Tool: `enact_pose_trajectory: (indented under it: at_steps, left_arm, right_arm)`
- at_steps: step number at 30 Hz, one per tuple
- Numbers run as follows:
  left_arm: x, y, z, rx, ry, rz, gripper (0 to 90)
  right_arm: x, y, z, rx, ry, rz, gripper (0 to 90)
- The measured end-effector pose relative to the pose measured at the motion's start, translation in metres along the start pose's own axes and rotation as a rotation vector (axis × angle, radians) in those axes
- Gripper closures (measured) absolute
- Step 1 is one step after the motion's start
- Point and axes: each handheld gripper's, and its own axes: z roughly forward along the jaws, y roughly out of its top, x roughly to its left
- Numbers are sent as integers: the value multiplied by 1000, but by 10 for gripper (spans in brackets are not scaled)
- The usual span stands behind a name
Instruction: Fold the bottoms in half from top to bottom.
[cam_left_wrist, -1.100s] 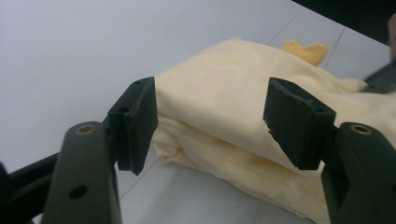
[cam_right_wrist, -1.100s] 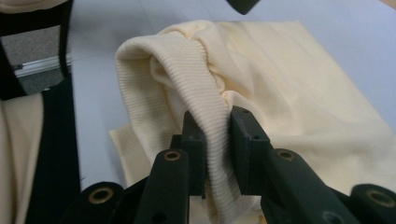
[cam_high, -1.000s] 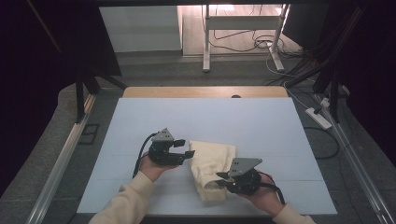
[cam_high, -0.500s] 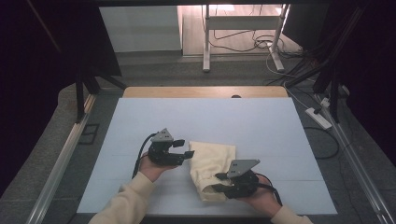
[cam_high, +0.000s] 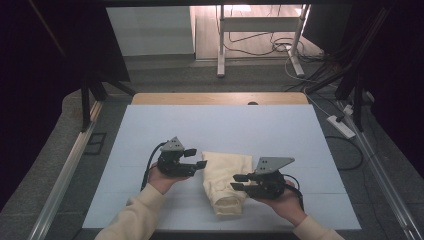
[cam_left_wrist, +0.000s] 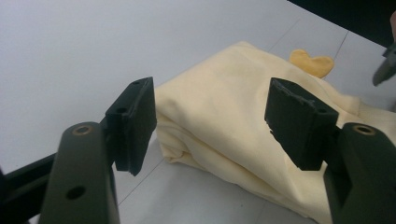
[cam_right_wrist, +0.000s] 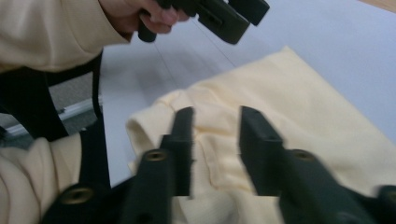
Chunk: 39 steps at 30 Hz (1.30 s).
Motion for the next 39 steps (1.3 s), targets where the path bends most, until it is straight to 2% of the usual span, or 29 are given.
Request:
enact_pose_trajectory:
  at_steps: [2, 5, 9, 17, 31, 39]
  left_arm:
    - [0, 0, 0, 0, 1, 1, 341]
    - [1, 0, 0, 0, 1, -2, 341]
    - [1, 0, 0, 2, 1, 1, 341]
    - [1, 0, -1, 4, 3, 2, 339]
    - [1, -1, -1, 6, 3, 0, 337]
    - [1, -1, 0, 9, 5, -1, 334]
  right_arm:
    - [-1, 4, 5, 0, 12, 2, 826]
    - [1, 5, 15, 42, 32, -14, 868]
    - [5, 0, 30, 121, 54, -24, 882]
    - [6, -14, 40, 190, 50, -22, 894]
    - [3, -23, 44, 199, 47, -6, 897]
    - [4, -23, 43, 175, 43, -5, 894]
